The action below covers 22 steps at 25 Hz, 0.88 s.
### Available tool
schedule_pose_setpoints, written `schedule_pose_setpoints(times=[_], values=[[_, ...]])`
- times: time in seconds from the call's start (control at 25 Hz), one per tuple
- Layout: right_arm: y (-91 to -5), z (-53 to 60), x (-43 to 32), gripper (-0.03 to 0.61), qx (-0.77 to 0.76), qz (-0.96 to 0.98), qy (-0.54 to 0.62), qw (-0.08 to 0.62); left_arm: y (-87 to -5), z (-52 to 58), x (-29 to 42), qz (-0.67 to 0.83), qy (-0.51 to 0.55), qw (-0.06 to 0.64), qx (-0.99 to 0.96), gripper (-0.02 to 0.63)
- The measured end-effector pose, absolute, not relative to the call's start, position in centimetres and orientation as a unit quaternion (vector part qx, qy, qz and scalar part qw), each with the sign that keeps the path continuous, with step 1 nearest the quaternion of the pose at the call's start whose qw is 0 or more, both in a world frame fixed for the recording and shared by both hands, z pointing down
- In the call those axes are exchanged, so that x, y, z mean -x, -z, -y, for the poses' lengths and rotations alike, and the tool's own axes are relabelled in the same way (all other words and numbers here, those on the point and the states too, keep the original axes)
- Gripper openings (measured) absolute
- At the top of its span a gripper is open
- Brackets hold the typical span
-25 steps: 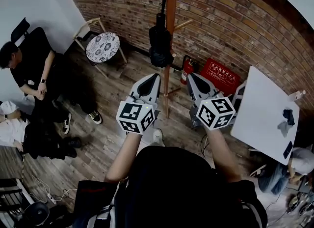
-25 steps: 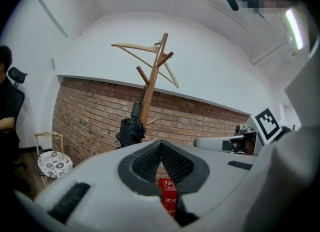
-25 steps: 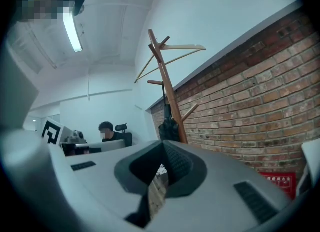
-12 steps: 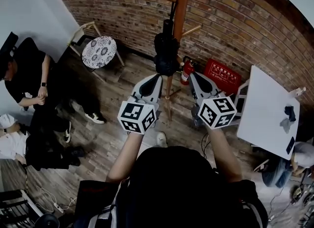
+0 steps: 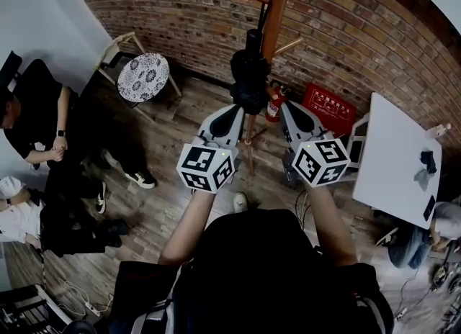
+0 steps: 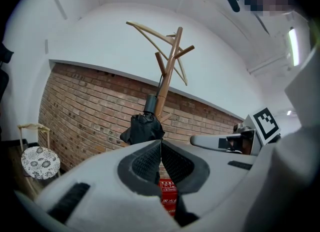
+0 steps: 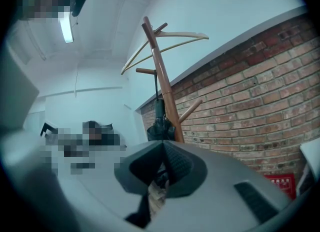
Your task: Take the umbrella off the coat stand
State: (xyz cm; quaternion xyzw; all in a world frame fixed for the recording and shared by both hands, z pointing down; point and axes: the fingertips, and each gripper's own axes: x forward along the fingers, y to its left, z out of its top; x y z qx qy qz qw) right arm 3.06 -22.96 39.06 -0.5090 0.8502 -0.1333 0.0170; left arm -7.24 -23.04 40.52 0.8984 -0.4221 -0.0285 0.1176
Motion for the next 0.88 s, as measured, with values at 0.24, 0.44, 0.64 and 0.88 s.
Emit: schedule_pose_setpoints(times=[0.24, 0.44, 0.64, 0.88], values=[[-39.0, 24.2, -3.7, 0.028, 0.509, -0.851, 0.13, 0.011, -40.3, 24.4, 6.9, 0.42, 0.028, 0.112, -0.9, 0.02], [-38.7, 25.5, -4.0, 0.028, 0.503, -0.855, 0.128, 0.011, -40.0, 25.6, 6.4, 0.418, 0.026, 0.107, -0.902, 0.02], [-38.6, 27.1, -4.5, 0.028, 0.498, -0.857, 0.131, 0.012, -39.5, 27.2, 6.4, 0.409, 0.042, 0.11, -0.905, 0.023], [-38.7, 29.2, -5.7, 0.028, 0.497, -0.857, 0.133, 0.01, -39.6, 29.7, 5.9, 0.413, 0.054, 0.127, -0.9, 0.211]])
